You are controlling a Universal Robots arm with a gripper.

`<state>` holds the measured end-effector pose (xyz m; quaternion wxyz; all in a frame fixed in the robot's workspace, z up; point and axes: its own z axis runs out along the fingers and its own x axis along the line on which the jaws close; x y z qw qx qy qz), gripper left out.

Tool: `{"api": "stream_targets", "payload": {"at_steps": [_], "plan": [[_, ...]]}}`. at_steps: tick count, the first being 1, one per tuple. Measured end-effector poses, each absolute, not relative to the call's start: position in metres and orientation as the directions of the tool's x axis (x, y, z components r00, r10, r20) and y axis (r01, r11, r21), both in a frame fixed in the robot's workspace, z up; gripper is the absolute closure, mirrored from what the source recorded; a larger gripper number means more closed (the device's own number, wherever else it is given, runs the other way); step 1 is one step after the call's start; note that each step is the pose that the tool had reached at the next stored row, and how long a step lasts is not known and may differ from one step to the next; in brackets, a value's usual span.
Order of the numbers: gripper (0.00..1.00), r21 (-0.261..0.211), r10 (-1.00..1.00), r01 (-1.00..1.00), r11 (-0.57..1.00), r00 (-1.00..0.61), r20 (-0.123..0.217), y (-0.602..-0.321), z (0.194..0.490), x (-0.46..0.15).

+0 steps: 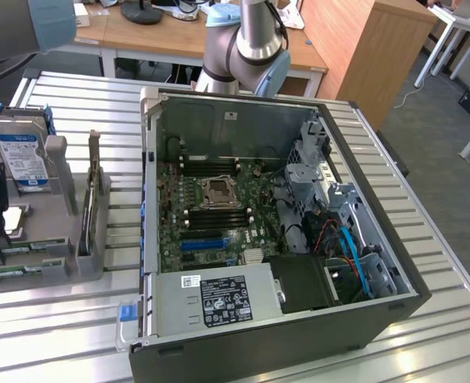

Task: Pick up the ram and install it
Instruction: 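Pick up the ram and move it above insertion slot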

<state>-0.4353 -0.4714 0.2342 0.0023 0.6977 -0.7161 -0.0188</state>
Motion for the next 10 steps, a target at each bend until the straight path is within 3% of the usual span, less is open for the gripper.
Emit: {"api": "stream_targets", "payload": {"at_steps": [10], "plan": [[0.7,0.03,-0.999,-0.999,0.026,-0.026,-0.023,-0.471,0.222,-0.435]]}}
